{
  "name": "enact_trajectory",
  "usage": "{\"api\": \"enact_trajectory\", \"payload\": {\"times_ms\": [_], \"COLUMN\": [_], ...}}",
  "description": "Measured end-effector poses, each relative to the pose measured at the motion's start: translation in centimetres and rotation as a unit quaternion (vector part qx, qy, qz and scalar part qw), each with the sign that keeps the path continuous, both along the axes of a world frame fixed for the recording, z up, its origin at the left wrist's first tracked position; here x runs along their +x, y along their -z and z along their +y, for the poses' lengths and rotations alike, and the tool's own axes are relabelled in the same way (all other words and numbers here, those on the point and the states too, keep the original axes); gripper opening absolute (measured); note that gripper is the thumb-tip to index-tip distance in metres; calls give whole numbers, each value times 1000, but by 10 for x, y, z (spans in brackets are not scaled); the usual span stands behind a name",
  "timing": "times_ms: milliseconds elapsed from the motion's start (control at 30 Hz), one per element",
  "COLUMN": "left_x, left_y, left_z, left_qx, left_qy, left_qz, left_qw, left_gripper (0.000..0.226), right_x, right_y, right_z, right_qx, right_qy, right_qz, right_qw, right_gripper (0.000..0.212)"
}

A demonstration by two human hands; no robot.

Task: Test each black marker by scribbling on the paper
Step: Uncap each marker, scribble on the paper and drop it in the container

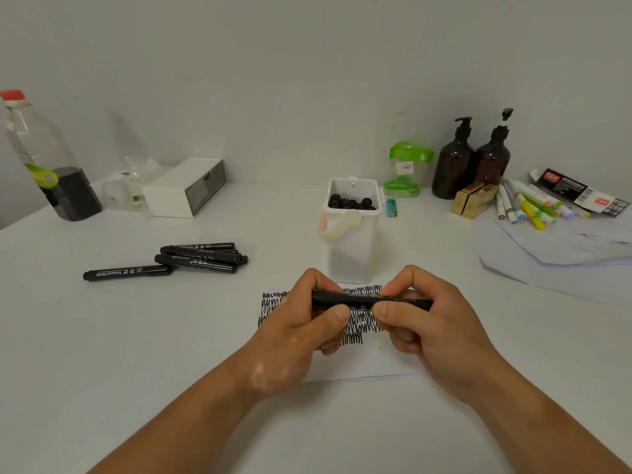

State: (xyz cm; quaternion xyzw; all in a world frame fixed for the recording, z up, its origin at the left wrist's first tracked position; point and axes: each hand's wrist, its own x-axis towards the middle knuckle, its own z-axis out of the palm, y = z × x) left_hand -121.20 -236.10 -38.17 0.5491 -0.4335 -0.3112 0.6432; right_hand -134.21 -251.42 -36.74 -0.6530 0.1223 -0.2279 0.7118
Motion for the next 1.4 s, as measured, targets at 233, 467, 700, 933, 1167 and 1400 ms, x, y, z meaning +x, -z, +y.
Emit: {"api": "enact_trajectory", "payload": {"times_ms": [233,467,700,933,1167,1400], "left_x": [9,10,12,15,24,39], "left_y": [4,2,-2,-1,2,3], "left_z": [-1,-1,4,7,9,11], "left_qx": [-54,-48,-29,59,92,96], "left_qy": [-1,-42,-52,-75,-75,-162], "left_qz": [41,-9,-28,-187,-180,-143], "left_qw": [998,998,998,978,977,972], "left_gripper": [29,27,22,14,10,10], "right_x": [4,5,1,-2,-7,-23], "right_y": [4,8,0,-1,-1,-42], "right_z": [0,9,9,7,-7,-41], "right_qx": [61,-8,-109,-108,-147,-105], "right_qy": [0,-20,30,12,65,261], "right_qz": [9,33,19,2,-23,-114], "right_qw": [998,999,993,994,987,953], "right_gripper": [19,34,12,18,12,23]}}
